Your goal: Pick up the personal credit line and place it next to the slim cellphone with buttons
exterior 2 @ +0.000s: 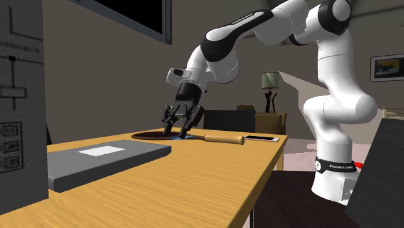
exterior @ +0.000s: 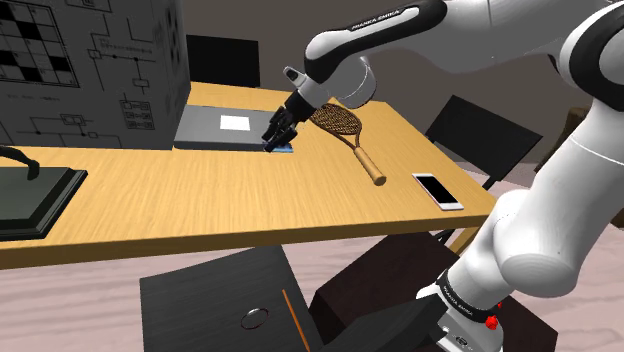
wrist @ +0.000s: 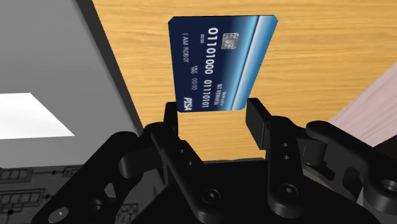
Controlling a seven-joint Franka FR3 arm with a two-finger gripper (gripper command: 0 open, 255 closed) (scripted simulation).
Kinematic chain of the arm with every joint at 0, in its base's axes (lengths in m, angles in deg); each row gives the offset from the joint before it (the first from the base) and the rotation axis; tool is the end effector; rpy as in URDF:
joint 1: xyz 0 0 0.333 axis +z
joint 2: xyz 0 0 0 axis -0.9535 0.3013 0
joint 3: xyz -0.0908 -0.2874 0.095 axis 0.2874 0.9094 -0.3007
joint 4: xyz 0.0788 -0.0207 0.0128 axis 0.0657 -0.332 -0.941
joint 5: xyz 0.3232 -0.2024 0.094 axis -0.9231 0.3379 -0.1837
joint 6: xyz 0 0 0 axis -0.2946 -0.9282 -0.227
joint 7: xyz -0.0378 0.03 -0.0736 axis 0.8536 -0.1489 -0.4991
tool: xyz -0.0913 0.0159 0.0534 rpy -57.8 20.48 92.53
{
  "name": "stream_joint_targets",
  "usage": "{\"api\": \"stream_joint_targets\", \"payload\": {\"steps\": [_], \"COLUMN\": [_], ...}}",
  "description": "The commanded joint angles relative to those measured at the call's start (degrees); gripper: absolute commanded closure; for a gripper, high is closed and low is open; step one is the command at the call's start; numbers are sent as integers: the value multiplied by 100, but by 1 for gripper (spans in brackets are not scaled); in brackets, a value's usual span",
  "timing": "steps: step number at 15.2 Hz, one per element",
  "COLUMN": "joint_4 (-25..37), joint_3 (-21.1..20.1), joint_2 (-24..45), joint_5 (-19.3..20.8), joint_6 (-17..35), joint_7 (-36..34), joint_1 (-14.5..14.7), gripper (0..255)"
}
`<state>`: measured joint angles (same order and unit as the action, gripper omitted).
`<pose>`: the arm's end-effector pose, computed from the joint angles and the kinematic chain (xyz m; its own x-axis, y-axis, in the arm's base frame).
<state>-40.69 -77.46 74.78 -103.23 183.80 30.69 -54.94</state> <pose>0.5449 0.1368 0.3960 0.3579 0.7542 0.5506 0.9022 -0.4312 0.0042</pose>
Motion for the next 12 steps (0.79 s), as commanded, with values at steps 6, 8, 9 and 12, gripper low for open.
{"api": "stream_joint_targets", "payload": {"steps": [6,8,9,12], "joint_4": [-939,-1127,-1212,-1425], "joint_3": [461,616,697,951], "joint_2": [-886,-1087,-1181,-1435], "joint_5": [16,86,130,291], "joint_6": [-416,-559,-634,-873], "joint_7": [807,1007,1104,1389], "joint_1": [-447,-586,-657,-884], "gripper": [255,255,255,255]}}
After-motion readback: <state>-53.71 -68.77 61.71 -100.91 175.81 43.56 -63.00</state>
